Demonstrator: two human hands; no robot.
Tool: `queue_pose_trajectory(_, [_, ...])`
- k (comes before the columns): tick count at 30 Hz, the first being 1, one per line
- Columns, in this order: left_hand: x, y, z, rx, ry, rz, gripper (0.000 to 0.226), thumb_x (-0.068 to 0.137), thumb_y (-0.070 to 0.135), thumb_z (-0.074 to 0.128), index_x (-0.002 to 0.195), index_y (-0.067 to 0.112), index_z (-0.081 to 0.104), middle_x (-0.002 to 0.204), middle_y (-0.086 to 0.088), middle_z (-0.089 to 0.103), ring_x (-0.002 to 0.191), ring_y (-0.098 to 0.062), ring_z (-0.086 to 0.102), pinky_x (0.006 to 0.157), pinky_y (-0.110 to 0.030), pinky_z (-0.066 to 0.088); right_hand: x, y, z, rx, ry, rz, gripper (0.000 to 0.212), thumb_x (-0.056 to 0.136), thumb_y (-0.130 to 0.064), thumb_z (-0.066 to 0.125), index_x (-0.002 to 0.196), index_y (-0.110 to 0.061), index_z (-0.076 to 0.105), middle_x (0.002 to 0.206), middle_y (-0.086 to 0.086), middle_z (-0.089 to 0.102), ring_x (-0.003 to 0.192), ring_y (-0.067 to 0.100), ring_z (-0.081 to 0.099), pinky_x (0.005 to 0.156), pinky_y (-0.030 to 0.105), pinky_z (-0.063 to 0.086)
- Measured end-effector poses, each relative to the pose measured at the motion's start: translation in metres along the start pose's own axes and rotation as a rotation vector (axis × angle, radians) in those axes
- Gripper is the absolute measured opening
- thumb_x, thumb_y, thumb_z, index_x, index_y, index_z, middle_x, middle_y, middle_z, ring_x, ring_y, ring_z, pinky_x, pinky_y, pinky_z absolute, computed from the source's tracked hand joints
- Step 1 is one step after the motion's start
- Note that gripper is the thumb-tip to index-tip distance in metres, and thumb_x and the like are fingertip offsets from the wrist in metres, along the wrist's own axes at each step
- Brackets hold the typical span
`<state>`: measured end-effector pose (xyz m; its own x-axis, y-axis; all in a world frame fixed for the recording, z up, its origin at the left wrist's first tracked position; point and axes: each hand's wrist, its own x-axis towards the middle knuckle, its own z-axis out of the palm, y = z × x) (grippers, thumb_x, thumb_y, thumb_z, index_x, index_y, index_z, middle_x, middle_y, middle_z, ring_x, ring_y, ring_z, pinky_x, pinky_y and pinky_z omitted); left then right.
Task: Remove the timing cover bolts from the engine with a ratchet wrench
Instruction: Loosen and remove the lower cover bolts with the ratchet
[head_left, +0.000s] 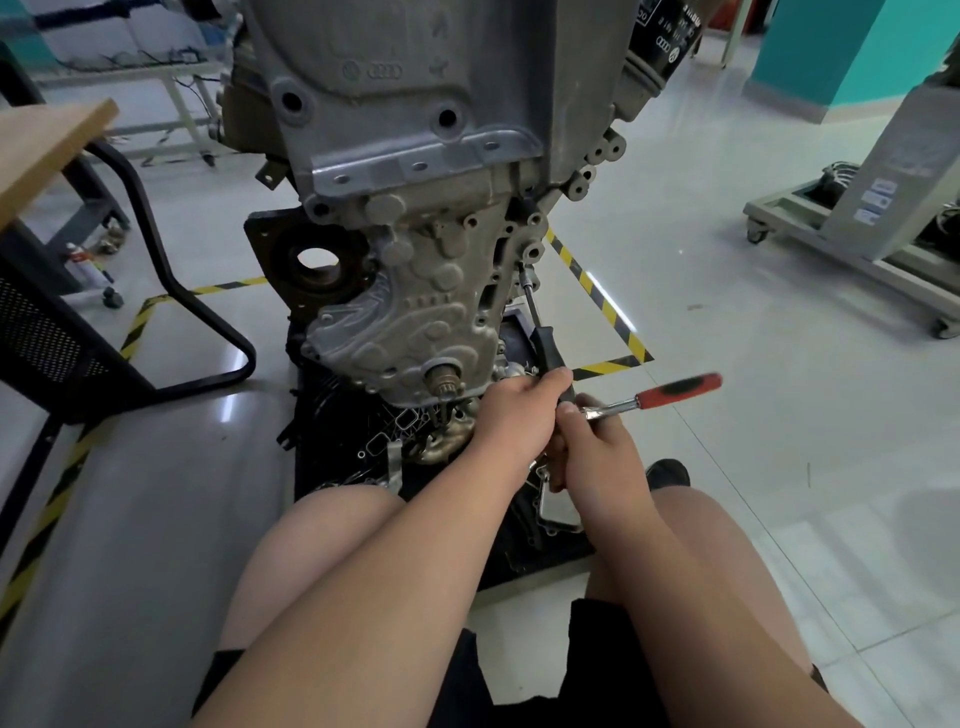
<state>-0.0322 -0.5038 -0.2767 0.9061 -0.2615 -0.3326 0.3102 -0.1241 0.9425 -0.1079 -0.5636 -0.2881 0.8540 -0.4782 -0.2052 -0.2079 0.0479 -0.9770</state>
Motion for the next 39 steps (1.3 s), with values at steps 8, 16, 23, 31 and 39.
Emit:
queue_pose_trajectory(8, [-0.007,0.007,0.003,-0.124,-0.025,0.02,0.027,0.09,0.03,0.066,0.07,0.011,0.062,0.043,0.01,0.057,0.039,0.0,0.055,0.039,-0.01,0.039,-0.005,0.003,0.003,-0.171,0.231,-0.205,0.025,0.092,-0.032,0.063,0.105,-0.028,0.043,0.063,-0.009,0.059,0.052,-0.004,0.055,0.047,0.012,0.038])
queue_pose_trajectory(16, [-0.01,0.012,0.0,-0.122,-0.076,-0.009,0.028,0.088,0.038,0.065,0.077,0.014,0.073,0.071,-0.003,0.066,0.065,-0.015,0.061,0.069,-0.031,0.053,-0.006,0.004,0.003,-0.274,0.281,-0.375,0.02,0.09,-0.031,0.063,0.092,-0.044,0.049,0.066,-0.025,0.059,0.063,-0.001,0.057,0.056,0.007,0.039])
queue_pose_trajectory(23, [-0.012,0.012,-0.002,-0.126,-0.079,-0.016,0.035,0.089,0.034,0.064,0.056,0.022,0.067,0.058,0.007,0.067,0.051,-0.004,0.062,0.049,-0.016,0.046,-0.006,0.005,0.005,-0.388,0.227,-0.404,0.038,0.095,-0.029,0.053,0.132,-0.036,0.053,0.096,-0.008,0.066,0.087,0.011,0.061,0.076,0.031,0.05])
queue_pose_trajectory(31, [-0.01,0.012,-0.007,-0.077,-0.089,-0.093,0.032,0.087,0.044,0.066,0.068,0.019,0.063,0.062,0.005,0.061,0.061,-0.011,0.058,0.061,-0.024,0.043,0.001,0.008,0.01,-0.27,0.19,-0.17,0.038,0.101,-0.036,0.041,0.138,-0.026,0.035,0.093,-0.017,0.06,0.081,-0.001,0.057,0.061,0.016,0.037])
queue_pose_trajectory(39, [-0.011,0.011,-0.006,-0.037,-0.097,-0.117,0.026,0.088,0.041,0.065,0.073,0.021,0.058,0.069,0.002,0.052,0.057,-0.013,0.049,0.053,-0.022,0.04,0.006,0.007,0.009,0.005,0.126,0.076,0.035,0.1,-0.042,0.038,0.122,-0.016,0.05,0.102,0.008,0.062,0.088,0.026,0.057,0.083,0.045,0.048])
